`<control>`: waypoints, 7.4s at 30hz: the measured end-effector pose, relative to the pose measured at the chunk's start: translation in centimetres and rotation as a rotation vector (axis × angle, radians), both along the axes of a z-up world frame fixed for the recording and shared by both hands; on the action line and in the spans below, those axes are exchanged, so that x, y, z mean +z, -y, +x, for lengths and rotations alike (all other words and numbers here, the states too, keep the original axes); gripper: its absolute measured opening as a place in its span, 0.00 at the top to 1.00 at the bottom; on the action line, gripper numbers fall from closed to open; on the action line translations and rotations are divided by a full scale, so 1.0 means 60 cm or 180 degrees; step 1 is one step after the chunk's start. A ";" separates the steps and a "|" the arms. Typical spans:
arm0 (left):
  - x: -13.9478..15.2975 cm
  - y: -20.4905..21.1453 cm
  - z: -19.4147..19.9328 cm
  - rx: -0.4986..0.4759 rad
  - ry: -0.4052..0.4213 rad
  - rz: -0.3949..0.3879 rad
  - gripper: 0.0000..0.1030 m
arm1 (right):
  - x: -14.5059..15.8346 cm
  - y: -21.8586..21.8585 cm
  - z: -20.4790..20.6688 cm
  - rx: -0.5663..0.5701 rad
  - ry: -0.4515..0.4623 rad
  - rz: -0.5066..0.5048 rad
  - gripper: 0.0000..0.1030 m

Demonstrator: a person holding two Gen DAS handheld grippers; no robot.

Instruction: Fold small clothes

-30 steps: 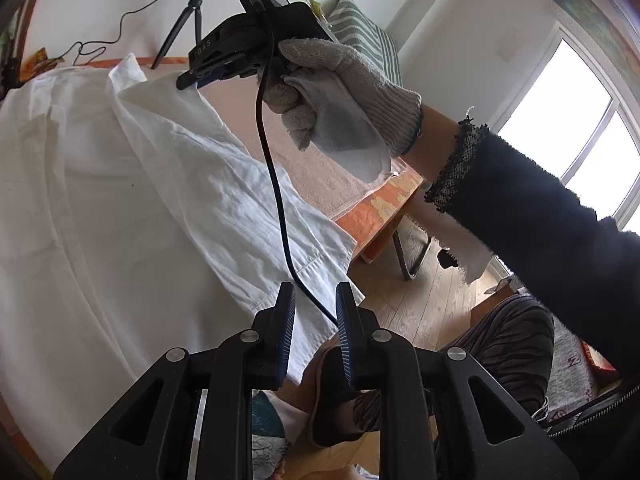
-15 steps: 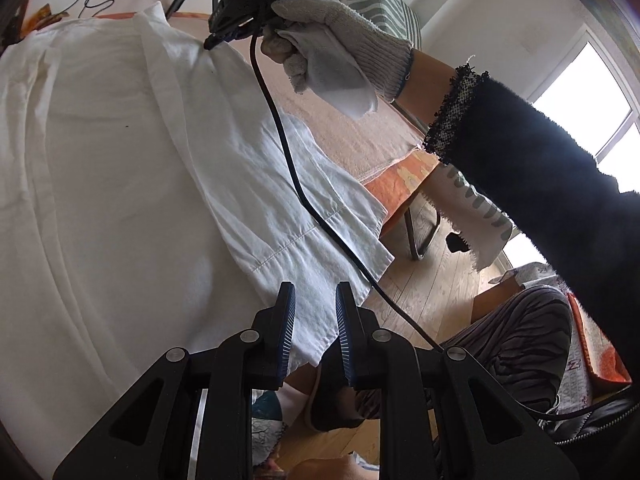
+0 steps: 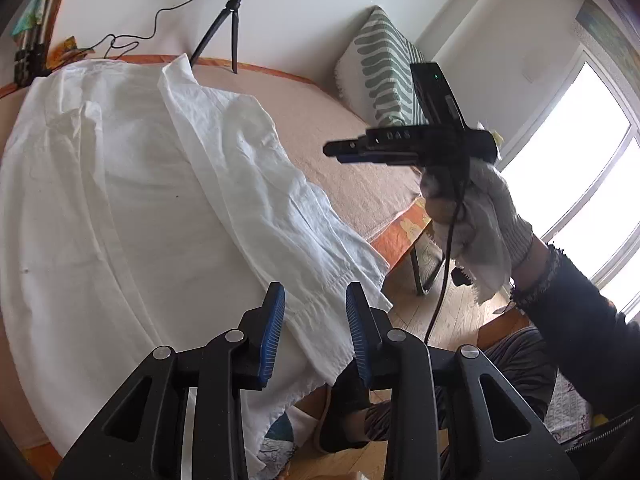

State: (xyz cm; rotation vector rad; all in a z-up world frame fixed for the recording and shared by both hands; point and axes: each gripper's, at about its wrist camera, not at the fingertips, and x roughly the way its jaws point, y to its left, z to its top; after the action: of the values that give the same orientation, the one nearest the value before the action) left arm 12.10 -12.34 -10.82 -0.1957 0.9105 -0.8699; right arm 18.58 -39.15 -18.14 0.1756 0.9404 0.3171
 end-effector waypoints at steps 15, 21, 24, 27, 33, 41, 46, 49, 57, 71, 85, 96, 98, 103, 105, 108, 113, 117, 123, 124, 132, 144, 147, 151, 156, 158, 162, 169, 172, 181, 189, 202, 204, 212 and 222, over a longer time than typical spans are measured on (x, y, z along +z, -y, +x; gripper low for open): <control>0.007 -0.023 0.030 0.0104 -0.0016 0.0065 0.70 | -0.087 0.023 -0.168 -0.0239 -0.0223 0.0123 0.65; 0.008 -0.020 0.030 0.0125 0.0003 0.0055 0.70 | -0.101 0.021 -0.164 -0.0255 -0.0279 0.0092 0.65; 0.009 -0.020 0.030 0.0140 0.0013 0.0058 0.70 | -0.104 0.017 -0.170 -0.0187 -0.0260 0.0135 0.96; 0.007 -0.023 0.031 0.0161 0.0005 0.0052 0.70 | -0.106 0.012 -0.182 -0.0196 -0.0217 0.0163 0.96; 0.002 -0.023 0.030 0.0159 -0.0007 0.0077 0.70 | -0.074 0.025 -0.226 -0.0179 0.0010 0.0335 0.97; 0.001 -0.005 0.028 0.0126 -0.0072 -0.0004 0.56 | -0.062 0.000 -0.235 -0.0005 -0.0024 0.0506 0.97; 0.004 0.047 -0.030 -0.0250 0.0307 0.0207 0.41 | -0.020 -0.005 -0.240 0.0086 0.0085 0.0732 0.97; 0.002 0.084 -0.072 -0.0409 0.0602 0.0377 0.40 | -0.002 -0.008 -0.230 0.0136 0.0088 0.0790 0.97; -0.012 0.157 -0.102 -0.0265 0.0989 0.0613 0.40 | 0.012 -0.040 -0.219 0.0359 0.0017 0.0869 0.97; -0.016 0.118 -0.067 0.0085 0.0773 0.0183 0.98 | 0.069 -0.025 -0.110 0.0559 0.0251 0.0496 0.42; -0.021 0.075 -0.083 0.0609 0.0610 -0.0111 0.98 | -0.007 -0.073 0.244 -0.0028 -0.0177 0.0554 0.73; -0.047 0.037 -0.111 0.0840 0.0397 -0.0274 0.98 | 0.094 -0.261 0.232 0.0394 0.0146 -0.0530 0.97; -0.046 0.030 -0.119 0.0886 0.0412 -0.0292 0.98 | 0.104 -0.306 0.226 0.0505 0.0182 -0.0693 0.97; -0.047 0.015 -0.133 0.1000 0.0428 -0.0343 0.98 | 0.096 -0.421 0.210 0.0854 0.0223 -0.1107 0.97; -0.050 0.007 -0.132 0.1042 0.0405 -0.0355 0.98 | 0.081 -0.465 0.205 0.0983 0.0214 -0.1295 0.97; -0.055 -0.002 -0.136 0.1095 0.0363 -0.0362 0.98 | 0.051 -0.521 0.198 0.1139 0.0163 -0.1540 0.97; -0.063 -0.014 -0.136 0.1151 0.0293 -0.0342 0.98 | -0.005 -0.572 0.194 0.1241 0.0094 -0.1851 0.97; -0.066 -0.017 -0.136 0.1106 0.0227 -0.0281 0.96 | -0.012 -0.570 0.199 0.1232 0.0041 -0.1787 0.96; -0.058 0.001 -0.159 0.0732 0.0103 -0.0096 0.81 | 0.043 -0.528 0.187 0.1198 0.0014 -0.1290 0.76; -0.053 0.001 -0.165 0.0665 0.0122 -0.0082 0.81 | 0.059 -0.514 0.178 0.1181 0.0056 -0.1166 0.68; -0.001 -0.040 -0.205 0.0420 0.0365 -0.0030 0.75 | 0.125 -0.338 0.068 0.0815 0.0191 -0.0433 0.66; 0.026 -0.159 -0.105 0.0675 0.0497 0.0329 0.72 | -0.020 -0.204 -0.140 0.0759 -0.0432 0.0061 0.65; 0.008 -0.177 -0.062 0.0837 0.0448 0.0469 0.72 | -0.043 -0.206 -0.163 0.0823 -0.0549 0.0091 0.65; -0.026 -0.191 -0.034 0.0911 0.0228 0.0527 0.72 | -0.058 -0.212 -0.185 0.0946 -0.0591 0.0241 0.86; -0.055 -0.181 -0.033 0.0812 0.0102 0.0712 0.72 | -0.048 -0.195 -0.200 0.0811 -0.0495 0.0084 0.95; -0.062 -0.179 -0.042 0.0751 0.0099 0.0766 0.72 | -0.053 -0.179 -0.205 0.0781 -0.0537 0.0159 0.95; -0.066 -0.175 -0.058 0.0680 0.0127 0.0869 0.72 | -0.072 -0.183 -0.204 0.0816 -0.0635 0.0206 0.95; -0.053 -0.202 -0.101 0.0629 0.0080 0.0899 0.72 | -0.080 -0.157 -0.199 0.0794 -0.0757 0.0357 0.87; -0.055 -0.225 -0.117 0.0686 -0.0126 0.0774 0.71 | -0.080 -0.151 -0.205 0.0826 -0.0753 0.0459 0.80; -0.073 -0.261 -0.100 0.0928 -0.0775 0.0053 0.44 | -0.098 -0.138 -0.200 0.0927 -0.0881 0.0605 0.70; -0.135 -0.241 -0.083 0.0804 -0.1376 -0.0453 0.63 | -0.119 -0.157 -0.193 0.1092 -0.1053 0.0741 0.70; -0.092 -0.241 -0.087 0.0671 -0.1325 -0.0858 0.94 | -0.096 -0.182 -0.204 0.1324 -0.0900 0.1187 0.92; -0.078 -0.242 -0.081 0.0673 -0.1298 -0.0929 0.94 | -0.085 -0.183 -0.201 0.1324 -0.0845 0.1272 0.92; -0.009 -0.244 -0.024 0.0675 -0.1084 -0.1072 0.94 | -0.020 -0.191 -0.166 0.1283 -0.0577 0.1545 0.92; 0.031 -0.258 0.100 0.0859 -0.0793 -0.0959 0.94 | 0.026 -0.209 -0.036 0.0982 -0.0410 0.1643 0.92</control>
State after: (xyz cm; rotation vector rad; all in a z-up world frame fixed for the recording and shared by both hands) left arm 18.09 3.13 -8.98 -0.6849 0.9535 -0.7364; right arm 16.41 -26.63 -16.56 0.5306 0.9988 0.8419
